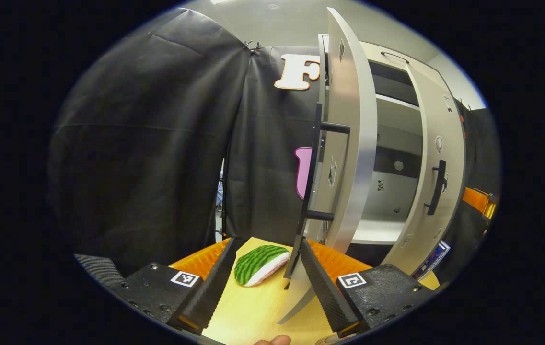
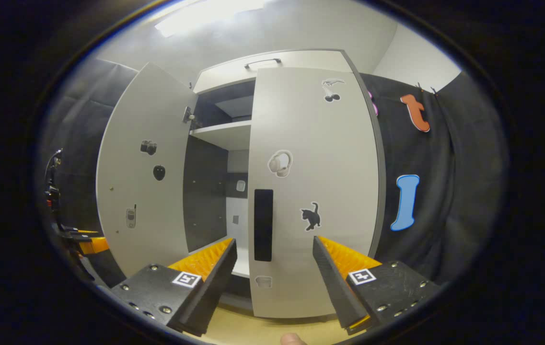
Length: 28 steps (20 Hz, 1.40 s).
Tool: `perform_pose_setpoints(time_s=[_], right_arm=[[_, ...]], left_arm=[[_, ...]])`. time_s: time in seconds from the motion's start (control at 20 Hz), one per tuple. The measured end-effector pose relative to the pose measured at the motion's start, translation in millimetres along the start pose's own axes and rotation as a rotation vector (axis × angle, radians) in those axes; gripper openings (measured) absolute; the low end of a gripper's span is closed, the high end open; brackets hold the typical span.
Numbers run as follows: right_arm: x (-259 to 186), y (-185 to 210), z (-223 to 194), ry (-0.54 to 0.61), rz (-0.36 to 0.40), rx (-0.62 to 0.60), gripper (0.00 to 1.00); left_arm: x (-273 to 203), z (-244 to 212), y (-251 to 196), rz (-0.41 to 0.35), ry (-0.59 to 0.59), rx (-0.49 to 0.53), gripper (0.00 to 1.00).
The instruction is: Grasp the bottle in the cabinet with the left hand and place it on the coaster, then close the right door with the right hand and the left door with the left hand.
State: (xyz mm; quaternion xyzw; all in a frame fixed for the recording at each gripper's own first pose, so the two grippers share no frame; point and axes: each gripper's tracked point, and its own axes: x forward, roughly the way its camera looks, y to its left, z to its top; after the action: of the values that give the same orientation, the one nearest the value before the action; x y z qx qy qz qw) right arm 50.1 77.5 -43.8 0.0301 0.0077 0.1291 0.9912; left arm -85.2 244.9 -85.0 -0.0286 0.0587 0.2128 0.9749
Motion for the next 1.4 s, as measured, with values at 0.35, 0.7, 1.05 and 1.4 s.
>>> perform_pose_setpoints(time_s=[0.35,0.7,1.05,1.4], right_arm=[[-7.4,-5.4,-0.4,0.005,-0.018,0.004,0.96],[-16.8,-13.5,1.0,0.007,-0.044,-0.005,0.96],[-24.8,-29.2,1.4,0.010,-0.071,-0.011,0.96],[-27.6,-44.3,-1.2,0.018,-0.107,-0.004,0.96]], left_arm=[[3.0,-1.2,-16.6,-0.084,0.010,0.025,0.89],[0.2,-6.8,-62.3,-0.178,0.016,0.035,0.89],[8.0,-13.4,-100.0,-0.251,0.029,0.063,0.89],[19.1,-15.3,-137.7,-0.338,0.042,0.036,0.90]])
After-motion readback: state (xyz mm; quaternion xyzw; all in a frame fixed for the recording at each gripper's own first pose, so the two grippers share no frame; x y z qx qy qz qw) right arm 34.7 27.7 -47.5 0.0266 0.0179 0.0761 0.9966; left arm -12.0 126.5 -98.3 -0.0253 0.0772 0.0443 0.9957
